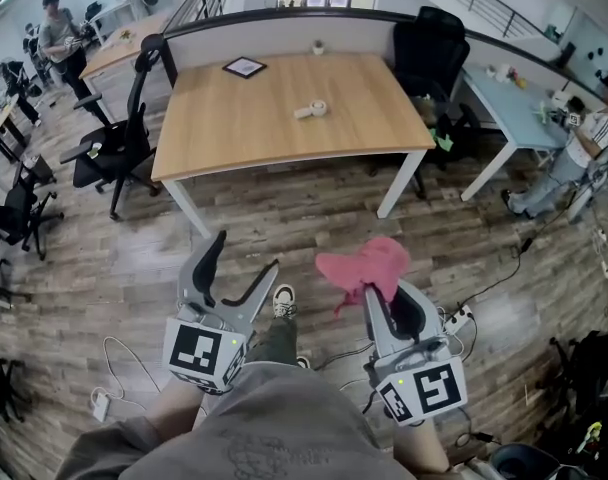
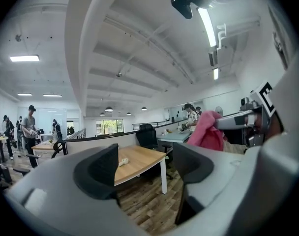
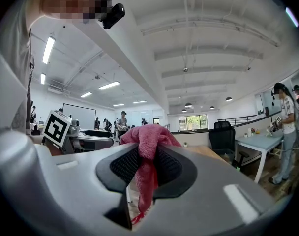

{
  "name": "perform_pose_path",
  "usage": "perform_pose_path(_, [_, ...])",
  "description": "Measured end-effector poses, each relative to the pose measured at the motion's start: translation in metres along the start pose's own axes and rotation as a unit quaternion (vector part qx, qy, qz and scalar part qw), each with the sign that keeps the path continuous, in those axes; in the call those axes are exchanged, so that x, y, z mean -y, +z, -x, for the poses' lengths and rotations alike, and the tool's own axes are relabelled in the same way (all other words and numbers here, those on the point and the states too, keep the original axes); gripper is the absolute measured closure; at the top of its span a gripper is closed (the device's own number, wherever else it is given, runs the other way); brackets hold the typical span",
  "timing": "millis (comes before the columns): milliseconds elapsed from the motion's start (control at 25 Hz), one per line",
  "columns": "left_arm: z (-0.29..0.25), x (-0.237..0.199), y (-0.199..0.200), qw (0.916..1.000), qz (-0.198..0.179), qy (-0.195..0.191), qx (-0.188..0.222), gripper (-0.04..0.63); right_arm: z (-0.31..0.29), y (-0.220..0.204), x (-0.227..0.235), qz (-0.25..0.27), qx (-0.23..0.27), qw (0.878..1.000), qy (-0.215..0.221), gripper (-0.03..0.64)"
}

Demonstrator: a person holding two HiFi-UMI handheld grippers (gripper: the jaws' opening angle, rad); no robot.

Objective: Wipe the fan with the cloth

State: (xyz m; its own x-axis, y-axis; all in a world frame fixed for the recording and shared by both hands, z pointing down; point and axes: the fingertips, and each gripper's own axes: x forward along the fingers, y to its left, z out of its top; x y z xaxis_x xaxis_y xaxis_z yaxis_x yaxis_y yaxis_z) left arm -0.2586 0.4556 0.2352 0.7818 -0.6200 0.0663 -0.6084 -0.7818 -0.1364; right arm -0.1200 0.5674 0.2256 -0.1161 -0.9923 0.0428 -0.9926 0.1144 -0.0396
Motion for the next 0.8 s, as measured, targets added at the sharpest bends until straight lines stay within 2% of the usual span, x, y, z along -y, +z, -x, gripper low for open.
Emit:
perform_pose_path(440, [-0.082, -0.030, -0.008, 0.9999, 0.014, -0.006, -0.008, 0.278, -0.064, -0.007, 0.054, -0.002, -0.021, 1.000, -0.008, 0.532])
perform_pose_path(800, [-0.172, -0.084, -0.016, 0.9993, 0.008, -0.013, -0.035, 0.278, -0.155, -0.008, 0.104, -0.008, -0.046, 0.999, -0.018, 0.532])
